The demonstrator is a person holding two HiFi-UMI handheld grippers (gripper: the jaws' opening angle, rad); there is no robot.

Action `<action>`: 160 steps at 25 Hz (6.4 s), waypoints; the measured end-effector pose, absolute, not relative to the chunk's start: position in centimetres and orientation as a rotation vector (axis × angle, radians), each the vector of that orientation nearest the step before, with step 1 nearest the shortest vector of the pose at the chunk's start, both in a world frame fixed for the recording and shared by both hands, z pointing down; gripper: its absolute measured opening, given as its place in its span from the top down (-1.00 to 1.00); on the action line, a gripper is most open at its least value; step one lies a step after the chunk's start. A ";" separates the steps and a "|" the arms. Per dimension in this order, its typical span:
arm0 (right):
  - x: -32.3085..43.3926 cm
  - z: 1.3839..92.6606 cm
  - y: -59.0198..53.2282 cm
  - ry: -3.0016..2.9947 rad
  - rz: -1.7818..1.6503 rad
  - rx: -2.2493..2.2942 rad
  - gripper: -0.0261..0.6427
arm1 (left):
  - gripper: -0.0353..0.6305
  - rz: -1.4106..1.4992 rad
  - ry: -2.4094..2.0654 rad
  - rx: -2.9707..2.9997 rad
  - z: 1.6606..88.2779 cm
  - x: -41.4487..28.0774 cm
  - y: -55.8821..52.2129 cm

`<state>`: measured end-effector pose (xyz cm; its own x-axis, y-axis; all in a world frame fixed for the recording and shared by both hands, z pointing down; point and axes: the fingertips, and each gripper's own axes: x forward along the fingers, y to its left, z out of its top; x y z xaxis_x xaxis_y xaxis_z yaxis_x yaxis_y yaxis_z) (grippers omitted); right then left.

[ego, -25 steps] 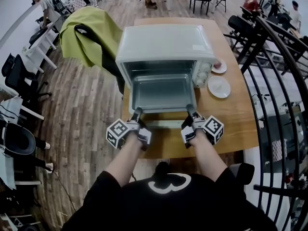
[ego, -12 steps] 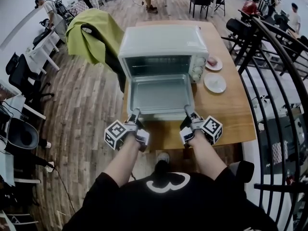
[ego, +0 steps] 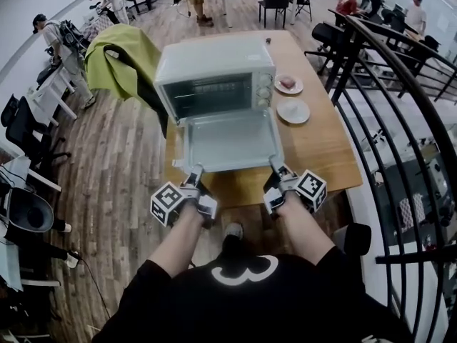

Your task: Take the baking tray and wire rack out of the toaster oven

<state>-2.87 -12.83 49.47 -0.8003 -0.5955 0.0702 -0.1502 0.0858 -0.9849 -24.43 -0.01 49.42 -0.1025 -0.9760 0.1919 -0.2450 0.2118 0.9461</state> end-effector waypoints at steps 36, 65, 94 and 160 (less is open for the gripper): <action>28.5 51.0 -18.4 1.658 -1.517 -1.134 0.66 | 0.58 -0.604 -1.212 1.431 51.6 3.6 -15.3; 28.6 60.7 -22.3 1.750 -1.624 -1.280 0.61 | 0.55 -0.361 -1.240 1.411 59.9 4.1 -18.7; 25.7 60.6 -19.2 3.082 -1.122 -1.349 0.16 | 0.20 0.481 -1.126 1.971 59.8 5.6 -17.2; -21.6 37.2 -22.4 2.769 -1.109 -0.411 0.91 | 0.84 -0.846 -1.391 1.766 36.8 -34.3 -14.4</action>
<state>-21.60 -22.40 37.15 -0.9544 -0.2979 -0.0197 -0.2019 0.6928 -0.6923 -34.29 -14.36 36.85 0.2008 -0.9778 -0.0598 -0.5030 -0.1553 0.8502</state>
